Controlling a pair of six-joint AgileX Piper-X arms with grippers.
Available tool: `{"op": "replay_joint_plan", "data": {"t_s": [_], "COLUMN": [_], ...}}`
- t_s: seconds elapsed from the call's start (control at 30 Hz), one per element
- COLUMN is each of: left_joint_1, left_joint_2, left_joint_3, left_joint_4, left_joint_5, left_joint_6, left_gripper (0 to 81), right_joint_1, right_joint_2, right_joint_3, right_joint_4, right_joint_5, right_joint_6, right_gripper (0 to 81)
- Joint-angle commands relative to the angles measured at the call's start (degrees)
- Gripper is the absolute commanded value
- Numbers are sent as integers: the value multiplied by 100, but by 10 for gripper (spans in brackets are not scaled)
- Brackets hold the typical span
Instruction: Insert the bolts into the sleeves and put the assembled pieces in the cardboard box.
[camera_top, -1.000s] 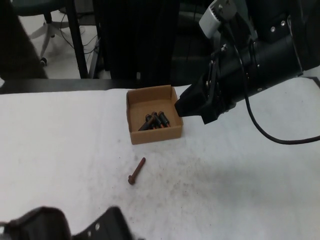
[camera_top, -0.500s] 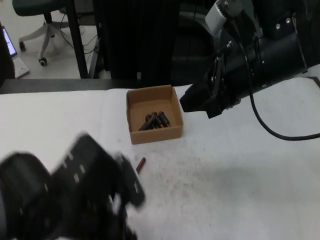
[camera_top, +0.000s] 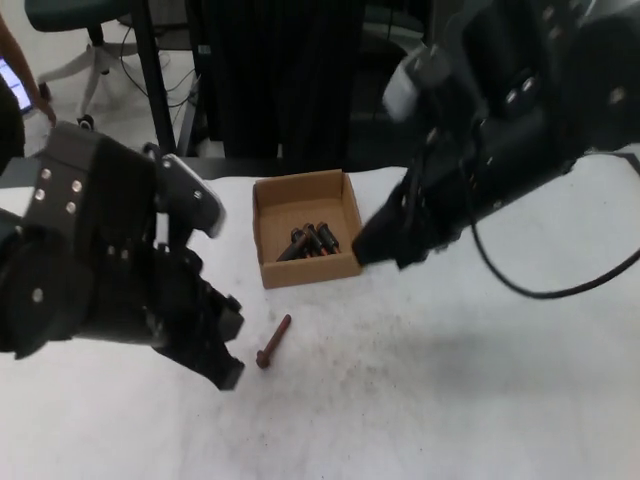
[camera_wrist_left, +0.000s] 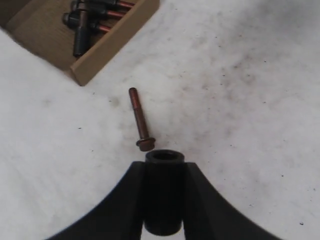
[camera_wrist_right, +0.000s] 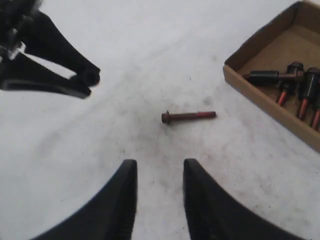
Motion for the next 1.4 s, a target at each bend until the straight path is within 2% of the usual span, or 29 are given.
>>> {"op": "replay_joint_plan", "data": {"t_s": [0.0,0.23,0.4,0.57,0.77,0.93,1.03,1.13,1.23,1.37], "left_joint_1": [258,378,382,410,748,1006,1013,1013,1013,1013], "left_joint_2": [13,13,13,13,13,-117,-323,-553,-763,-909], "left_joint_3": [-65,-95,-307,-525,-728,-794,-794,-794,-794,-794], "left_joint_4": [-51,-128,-149,-175,531,1045,1059,1059,1091,1112], "left_joint_5": [-48,5,410,493,493,667,769,769,769,769], "left_joint_6": [-238,-260,-565,-597,-428,-430,-425,-425,-425,-459], "left_gripper": [3,3,3,3,3,3,3,3,3,3], "right_joint_1": [17,401,740,923,923,902,902,902,902,892], "right_joint_2": [123,713,1239,1645,1887,2359,2594,2726,2756,2846], "right_joint_3": [-48,-48,-88,-437,-1075,-1954,-2254,-2384,-2383,-2383], "right_joint_4": [100,125,214,467,118,250,278,278,278,280], "right_joint_5": [67,300,879,1637,1621,1514,1293,1295,1235,1147], "right_joint_6": [-228,-655,-936,-1410,-1789,-1717,-1626,-1910,-2256,-2267], "right_gripper": [305,305,305,303,300,300,278,247,247,249]}}
